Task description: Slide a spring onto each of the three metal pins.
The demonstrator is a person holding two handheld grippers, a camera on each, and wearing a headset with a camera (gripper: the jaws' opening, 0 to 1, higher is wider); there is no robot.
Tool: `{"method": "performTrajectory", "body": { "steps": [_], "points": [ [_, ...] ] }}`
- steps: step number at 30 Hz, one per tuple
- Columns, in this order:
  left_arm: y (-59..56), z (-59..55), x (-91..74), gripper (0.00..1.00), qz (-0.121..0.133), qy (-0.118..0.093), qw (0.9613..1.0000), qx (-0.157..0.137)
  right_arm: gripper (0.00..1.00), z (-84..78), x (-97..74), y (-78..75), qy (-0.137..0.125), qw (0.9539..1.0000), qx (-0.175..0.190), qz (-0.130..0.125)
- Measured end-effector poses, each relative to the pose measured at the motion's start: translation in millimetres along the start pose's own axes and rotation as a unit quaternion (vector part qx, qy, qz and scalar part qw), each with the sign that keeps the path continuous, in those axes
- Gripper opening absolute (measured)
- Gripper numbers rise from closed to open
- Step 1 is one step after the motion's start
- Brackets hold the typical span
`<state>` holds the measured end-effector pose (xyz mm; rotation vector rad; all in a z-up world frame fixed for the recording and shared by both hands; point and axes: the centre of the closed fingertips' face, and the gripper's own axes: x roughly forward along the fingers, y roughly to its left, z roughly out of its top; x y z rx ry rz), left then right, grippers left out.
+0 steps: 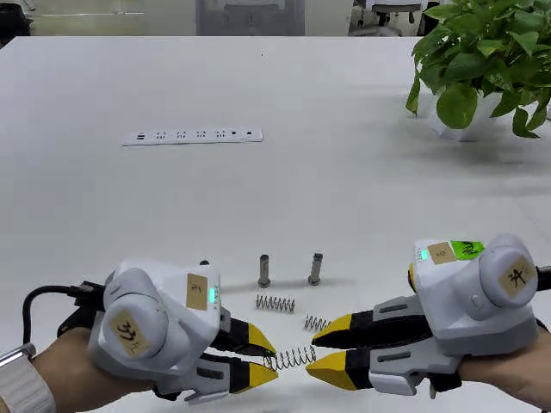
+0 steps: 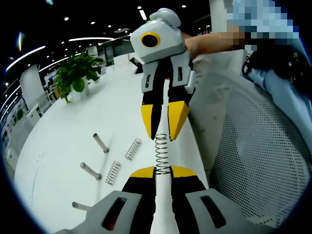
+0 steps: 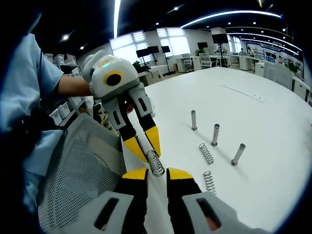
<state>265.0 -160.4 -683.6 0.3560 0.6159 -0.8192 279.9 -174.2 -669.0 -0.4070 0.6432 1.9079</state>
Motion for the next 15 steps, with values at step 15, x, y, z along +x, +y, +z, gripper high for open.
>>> {"method": "performTrajectory", "body": {
  "steps": [15],
  "points": [
    [-3.9, -0.3, 6.3, 0.10, 0.000, -0.001, 0.9995, -0.032, 0.12, 5.7, -0.7, 6.6, 0.025, 0.9989, -0.039, 0.004]
  ]
}}
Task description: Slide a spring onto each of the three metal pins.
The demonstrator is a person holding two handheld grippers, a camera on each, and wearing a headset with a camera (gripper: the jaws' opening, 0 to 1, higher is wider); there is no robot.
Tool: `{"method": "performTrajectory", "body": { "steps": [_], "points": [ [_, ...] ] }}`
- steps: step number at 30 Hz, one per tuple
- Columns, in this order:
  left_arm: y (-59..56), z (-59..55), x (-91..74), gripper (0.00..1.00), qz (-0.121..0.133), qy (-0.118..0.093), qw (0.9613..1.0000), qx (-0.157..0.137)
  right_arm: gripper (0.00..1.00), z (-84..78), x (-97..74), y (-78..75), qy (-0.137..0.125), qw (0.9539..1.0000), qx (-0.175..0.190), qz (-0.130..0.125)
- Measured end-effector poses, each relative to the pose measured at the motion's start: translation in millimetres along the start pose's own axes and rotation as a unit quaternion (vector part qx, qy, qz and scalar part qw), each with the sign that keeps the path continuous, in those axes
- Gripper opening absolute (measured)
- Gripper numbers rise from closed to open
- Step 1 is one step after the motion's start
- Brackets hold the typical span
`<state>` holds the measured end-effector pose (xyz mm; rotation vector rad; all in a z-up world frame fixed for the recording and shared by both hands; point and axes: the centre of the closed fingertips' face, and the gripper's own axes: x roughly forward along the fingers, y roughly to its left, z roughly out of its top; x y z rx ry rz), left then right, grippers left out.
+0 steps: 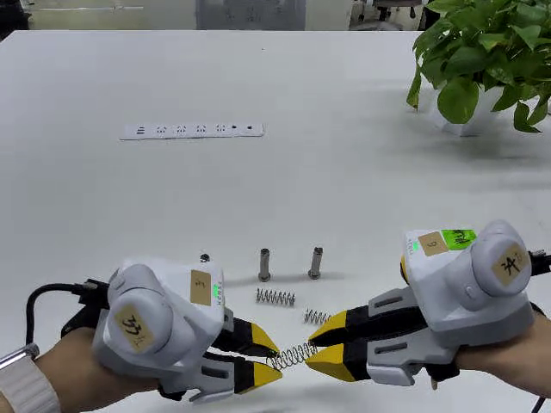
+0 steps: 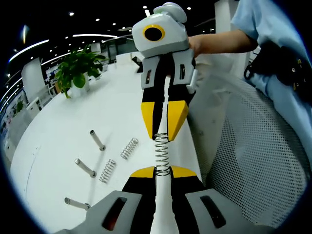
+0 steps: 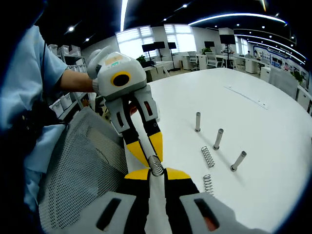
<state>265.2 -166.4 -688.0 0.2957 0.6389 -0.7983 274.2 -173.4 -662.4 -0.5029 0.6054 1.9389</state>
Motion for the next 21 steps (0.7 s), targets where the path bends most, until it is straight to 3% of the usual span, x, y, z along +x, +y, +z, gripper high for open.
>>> {"method": "performTrajectory", "body": {
  "steps": [21],
  "points": [
    [-4.1, 3.8, 7.6, 0.09, -0.007, 0.001, 0.9996, -0.026, 0.12, 17.3, 4.5, 10.6, 0.040, 0.9959, -0.081, -0.009]
  ]
}}
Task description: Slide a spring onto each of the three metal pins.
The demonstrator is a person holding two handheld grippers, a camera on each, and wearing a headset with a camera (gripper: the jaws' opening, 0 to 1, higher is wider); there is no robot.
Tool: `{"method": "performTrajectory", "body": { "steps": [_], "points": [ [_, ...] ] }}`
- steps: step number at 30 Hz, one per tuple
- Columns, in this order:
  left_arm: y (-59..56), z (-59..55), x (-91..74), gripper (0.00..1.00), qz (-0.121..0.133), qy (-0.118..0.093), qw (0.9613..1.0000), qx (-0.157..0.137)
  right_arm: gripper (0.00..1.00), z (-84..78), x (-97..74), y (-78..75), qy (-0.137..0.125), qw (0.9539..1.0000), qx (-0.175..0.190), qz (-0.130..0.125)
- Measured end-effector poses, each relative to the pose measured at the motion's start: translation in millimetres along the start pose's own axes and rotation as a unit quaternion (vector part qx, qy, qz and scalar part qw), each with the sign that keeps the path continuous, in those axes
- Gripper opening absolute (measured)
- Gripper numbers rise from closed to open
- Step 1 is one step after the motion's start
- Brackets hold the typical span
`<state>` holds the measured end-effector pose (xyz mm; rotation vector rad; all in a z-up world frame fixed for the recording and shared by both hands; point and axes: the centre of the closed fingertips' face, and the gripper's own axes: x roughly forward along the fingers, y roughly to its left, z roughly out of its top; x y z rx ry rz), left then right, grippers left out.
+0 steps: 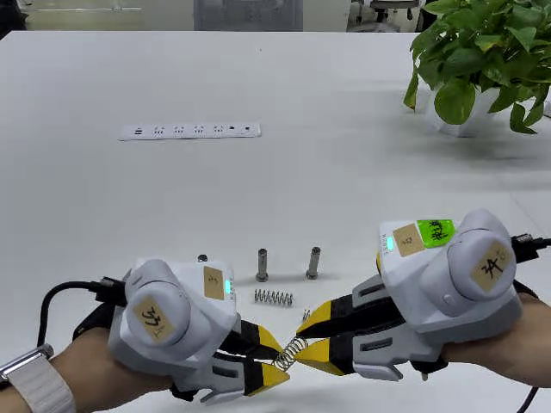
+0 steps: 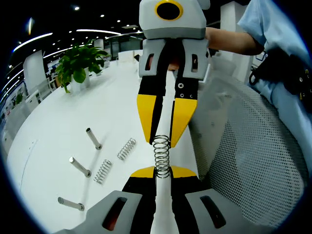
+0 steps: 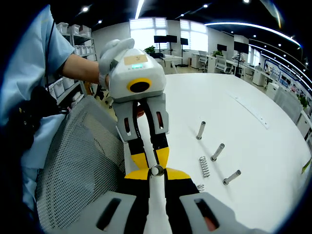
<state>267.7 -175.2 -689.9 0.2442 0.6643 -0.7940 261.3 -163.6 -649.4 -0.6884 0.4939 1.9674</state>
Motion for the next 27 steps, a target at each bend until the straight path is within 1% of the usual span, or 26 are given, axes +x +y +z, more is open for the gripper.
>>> {"method": "performTrajectory", "body": {
  "steps": [3, 7, 9, 10, 11, 13, 14, 18, 21, 27],
  "points": [
    [-0.7, -0.5, 0.4, 0.09, 0.001, -0.001, 1.0000, 0.000, 0.12, -0.7, -0.6, 0.3, 0.003, 1.0000, -0.004, 0.002],
    [-1.1, -1.0, 0.2, 0.09, 0.003, -0.003, 1.0000, 0.000, 0.12, -2.7, -2.8, -0.9, 0.015, 0.9997, -0.019, 0.005],
    [-1.0, -1.1, 0.3, 0.09, 0.004, -0.004, 1.0000, 0.002, 0.15, -1.4, -4.3, -1.9, 0.020, 0.9996, -0.019, 0.008],
    [-1.3, -1.0, 0.3, 0.09, 0.004, -0.003, 1.0000, 0.002, 0.16, -1.8, -4.6, -1.5, 0.025, 0.9994, -0.021, 0.012],
    [-1.5, -0.5, 0.3, 0.09, 0.003, -0.003, 1.0000, 0.004, 0.16, -3.6, -4.8, -2.1, 0.036, 0.9988, -0.029, 0.015],
    [-1.2, 0.6, 0.3, 0.09, 0.004, -0.004, 1.0000, 0.005, 0.18, -11.7, -4.6, -1.5, 0.068, 0.9963, -0.045, 0.027],
    [-1.2, 1.0, 0.4, 0.09, 0.003, -0.005, 1.0000, 0.005, 0.18, -13.3, -3.7, -1.6, 0.075, 0.9955, -0.050, 0.030],
    [-2.4, 4.0, 2.1, 0.09, 0.001, -0.006, 0.9999, 0.009, 0.18, -16.0, 1.1, -1.2, 0.093, 0.9933, -0.053, 0.044],
    [-3.2, 5.6, 3.8, 0.09, -0.001, -0.007, 0.9999, 0.012, 0.18, -17.4, 4.4, -0.7, 0.103, 0.9921, -0.048, 0.053],
    [-5.2, 8.9, 6.5, 0.09, -0.004, -0.011, 0.9998, 0.014, 0.16, -18.3, 7.8, -0.2, 0.111, 0.9911, -0.044, 0.059]
  ]
}}
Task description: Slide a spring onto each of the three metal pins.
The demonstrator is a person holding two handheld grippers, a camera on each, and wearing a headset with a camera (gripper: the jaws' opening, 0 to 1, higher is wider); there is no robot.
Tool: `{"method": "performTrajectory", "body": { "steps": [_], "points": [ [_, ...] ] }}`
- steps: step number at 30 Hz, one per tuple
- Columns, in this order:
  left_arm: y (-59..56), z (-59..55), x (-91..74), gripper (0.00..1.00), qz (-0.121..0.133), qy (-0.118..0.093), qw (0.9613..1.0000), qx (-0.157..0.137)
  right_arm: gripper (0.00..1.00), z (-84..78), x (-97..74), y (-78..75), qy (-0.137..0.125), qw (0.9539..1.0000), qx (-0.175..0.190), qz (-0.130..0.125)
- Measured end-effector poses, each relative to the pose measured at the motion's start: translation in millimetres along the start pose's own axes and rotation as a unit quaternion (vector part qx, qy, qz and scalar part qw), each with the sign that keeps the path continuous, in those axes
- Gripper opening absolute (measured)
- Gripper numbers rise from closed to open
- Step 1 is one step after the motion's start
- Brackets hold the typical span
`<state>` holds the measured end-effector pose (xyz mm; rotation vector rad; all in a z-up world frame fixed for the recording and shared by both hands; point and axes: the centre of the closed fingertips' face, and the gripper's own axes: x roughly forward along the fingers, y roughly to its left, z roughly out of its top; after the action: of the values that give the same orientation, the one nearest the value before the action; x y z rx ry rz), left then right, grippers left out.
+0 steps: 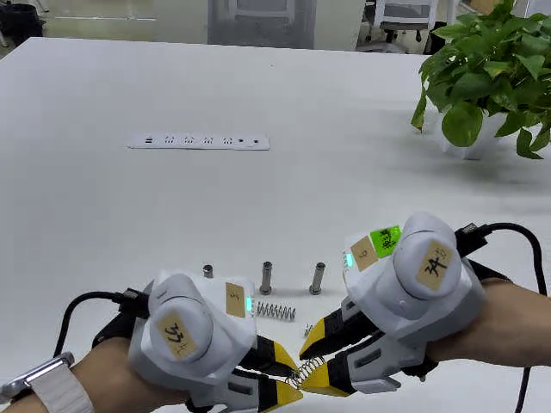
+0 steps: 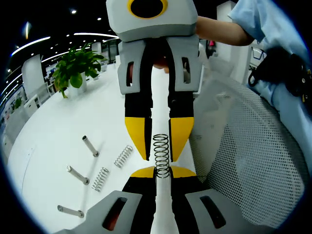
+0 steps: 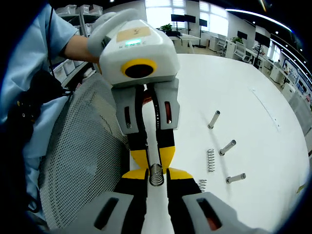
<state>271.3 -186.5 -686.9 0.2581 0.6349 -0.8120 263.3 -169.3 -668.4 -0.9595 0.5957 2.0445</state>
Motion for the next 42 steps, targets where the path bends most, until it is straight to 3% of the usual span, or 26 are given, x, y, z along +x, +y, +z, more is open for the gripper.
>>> {"method": "performTrajectory", "body": {
  "steps": [30, 37, 40, 42],
  "points": [
    [1.9, 5.4, 6.6, 0.10, 0.006, -0.007, 0.9999, -0.013, 0.12, -7.8, 2.5, 2.0, 0.015, 0.9998, 0.007, 0.014],
    [5.4, 5.4, 4.3, 0.11, 0.033, -0.029, 0.9982, -0.040, 0.12, -5.3, 2.1, -0.4, 0.021, 0.9996, -0.004, 0.018],
    [10.2, 2.0, 0.5, 0.16, 0.054, -0.040, 0.9959, -0.061, 0.12, -1.8, 1.1, -1.8, 0.020, 0.9996, -0.011, 0.018],
    [14.1, -0.6, -2.7, 0.22, 0.070, -0.051, 0.9924, -0.087, 0.12, -0.6, 0.6, -3.4, 0.021, 0.9995, -0.014, 0.018]
  ]
}}
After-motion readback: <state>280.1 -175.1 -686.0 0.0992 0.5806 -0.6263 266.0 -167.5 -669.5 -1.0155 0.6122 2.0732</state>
